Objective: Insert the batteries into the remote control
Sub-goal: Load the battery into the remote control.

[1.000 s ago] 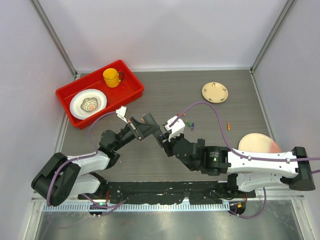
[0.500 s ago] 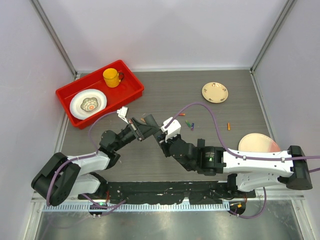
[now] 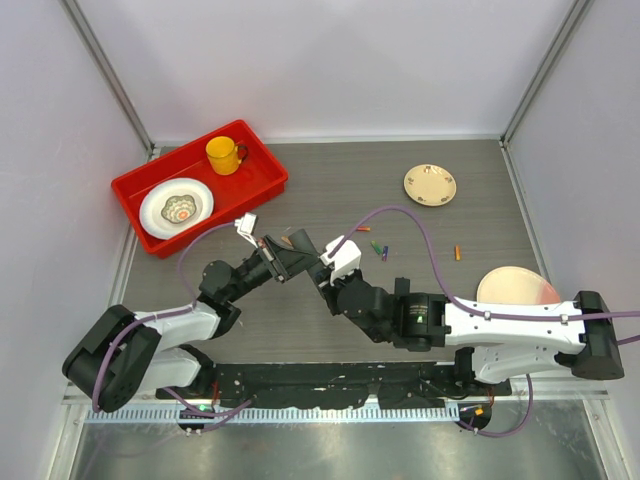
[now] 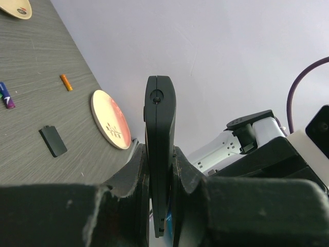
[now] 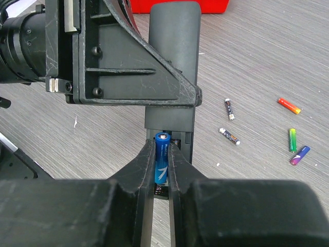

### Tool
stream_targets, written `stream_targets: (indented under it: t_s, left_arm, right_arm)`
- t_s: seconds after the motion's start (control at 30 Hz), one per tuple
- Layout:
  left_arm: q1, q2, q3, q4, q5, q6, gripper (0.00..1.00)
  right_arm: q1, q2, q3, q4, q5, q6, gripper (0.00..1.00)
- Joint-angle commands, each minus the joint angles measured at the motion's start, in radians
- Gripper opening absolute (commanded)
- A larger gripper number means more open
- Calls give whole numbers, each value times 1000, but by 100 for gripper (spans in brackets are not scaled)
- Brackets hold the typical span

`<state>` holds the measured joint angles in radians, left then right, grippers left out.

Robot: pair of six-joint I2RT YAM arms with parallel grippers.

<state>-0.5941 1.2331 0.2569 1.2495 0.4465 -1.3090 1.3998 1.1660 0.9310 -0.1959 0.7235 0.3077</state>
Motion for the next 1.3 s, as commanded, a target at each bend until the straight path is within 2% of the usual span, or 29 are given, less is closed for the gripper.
stream_targets:
  t_s: [0.0,0.3,0.83,1.27]
  left_arm:
    - [-6,-14,27,80,6,-3,0]
    - [-7,-23,27,93,-20,1,0]
    - [-9,-40,25,136,-61,-13,0]
    - [-13,-24,21,156,-55,-15,0]
  right_arm:
    - [7,-6,8,12,17,14,1]
    - [7,87,117,-152,-85,60,1]
    - [5,119,120,-185,-138,146,1]
    - [5,121,158,-226,-87,162,14]
